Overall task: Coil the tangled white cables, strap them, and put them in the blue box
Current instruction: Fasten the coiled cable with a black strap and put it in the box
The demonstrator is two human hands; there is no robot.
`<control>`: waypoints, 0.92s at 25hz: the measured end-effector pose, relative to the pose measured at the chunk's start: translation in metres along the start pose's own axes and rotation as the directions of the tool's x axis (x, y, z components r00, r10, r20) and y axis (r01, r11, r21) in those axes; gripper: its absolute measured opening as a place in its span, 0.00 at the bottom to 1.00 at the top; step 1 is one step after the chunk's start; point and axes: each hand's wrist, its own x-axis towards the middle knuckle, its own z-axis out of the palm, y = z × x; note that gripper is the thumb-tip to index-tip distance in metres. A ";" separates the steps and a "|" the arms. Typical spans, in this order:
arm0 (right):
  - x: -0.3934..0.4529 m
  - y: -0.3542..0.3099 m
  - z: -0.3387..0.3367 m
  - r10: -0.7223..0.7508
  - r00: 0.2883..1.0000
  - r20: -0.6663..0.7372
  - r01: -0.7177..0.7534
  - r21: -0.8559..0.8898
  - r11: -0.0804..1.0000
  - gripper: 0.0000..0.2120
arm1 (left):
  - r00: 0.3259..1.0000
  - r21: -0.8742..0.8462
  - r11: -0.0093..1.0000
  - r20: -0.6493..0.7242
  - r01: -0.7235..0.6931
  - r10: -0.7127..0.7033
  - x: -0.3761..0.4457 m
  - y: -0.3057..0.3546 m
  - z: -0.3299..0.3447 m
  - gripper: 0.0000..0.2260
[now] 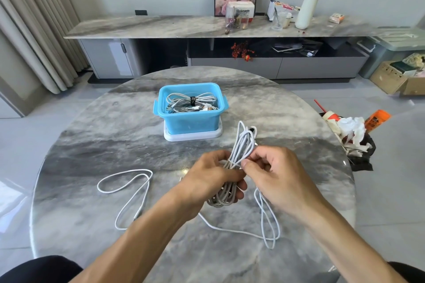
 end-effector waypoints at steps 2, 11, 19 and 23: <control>0.003 0.004 -0.003 0.003 0.999 0.044 -0.003 -0.019 1.000 0.11 | 0.999 0.094 0.995 -0.027 -0.024 0.026 -0.002 0.001 0.004 0.04; 0.006 0.015 0.007 0.065 0.989 0.130 -0.085 0.151 0.985 0.10 | 0.869 0.864 0.502 -0.217 -0.042 0.446 0.004 -0.017 0.010 0.06; 0.004 0.013 -0.003 -0.049 0.995 0.091 0.019 0.312 0.950 0.07 | 0.988 0.017 0.995 0.118 -0.102 0.099 -0.004 0.017 -0.019 0.12; 0.001 0.011 -0.006 -0.124 0.984 0.129 0.097 0.199 0.975 0.07 | 0.998 -0.091 0.996 0.059 0.014 -0.009 -0.006 0.020 -0.010 0.03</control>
